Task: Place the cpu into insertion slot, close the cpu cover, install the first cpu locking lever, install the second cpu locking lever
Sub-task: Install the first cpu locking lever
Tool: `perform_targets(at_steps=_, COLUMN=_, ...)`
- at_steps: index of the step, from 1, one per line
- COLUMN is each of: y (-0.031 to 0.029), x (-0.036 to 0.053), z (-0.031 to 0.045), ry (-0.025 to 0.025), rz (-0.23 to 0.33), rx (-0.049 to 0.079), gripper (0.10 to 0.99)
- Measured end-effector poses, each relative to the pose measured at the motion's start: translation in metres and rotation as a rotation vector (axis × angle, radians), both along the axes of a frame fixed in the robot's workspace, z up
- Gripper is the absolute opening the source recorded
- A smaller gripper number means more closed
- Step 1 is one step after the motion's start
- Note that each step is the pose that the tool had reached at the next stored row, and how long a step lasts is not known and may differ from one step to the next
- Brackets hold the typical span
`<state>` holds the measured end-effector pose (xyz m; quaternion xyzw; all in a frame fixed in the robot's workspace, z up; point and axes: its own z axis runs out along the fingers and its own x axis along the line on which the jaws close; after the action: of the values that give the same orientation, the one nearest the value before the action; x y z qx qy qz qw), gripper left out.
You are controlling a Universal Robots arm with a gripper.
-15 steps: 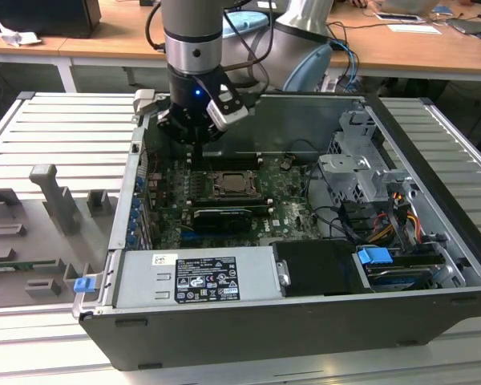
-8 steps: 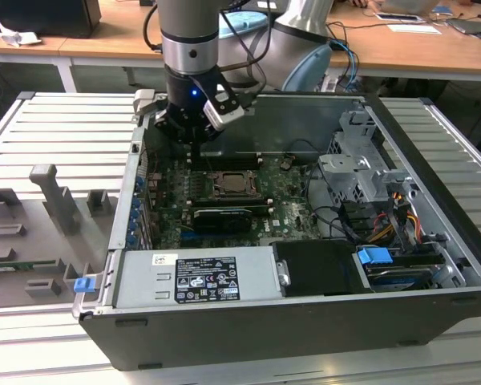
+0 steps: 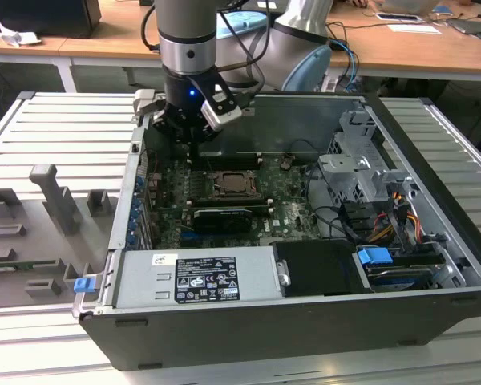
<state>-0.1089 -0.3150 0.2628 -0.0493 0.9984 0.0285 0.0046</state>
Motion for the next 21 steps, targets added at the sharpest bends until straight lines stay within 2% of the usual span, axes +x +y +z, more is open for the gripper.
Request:
perform_targets(at_steps=7, y=0.0008, x=-0.0024, z=0.0, ry=0.0002, rz=0.0, rx=0.0, gripper=0.106)
perform_targets(at_steps=15, y=0.0123, x=-0.0031, z=-0.0017, ry=0.0001, rz=-0.001, rx=0.0, gripper=0.106)
perform_targets(at_steps=21, y=0.0179, x=-0.0015, z=-0.0039, ry=0.0001, rz=-0.002, rx=0.0, gripper=0.106)
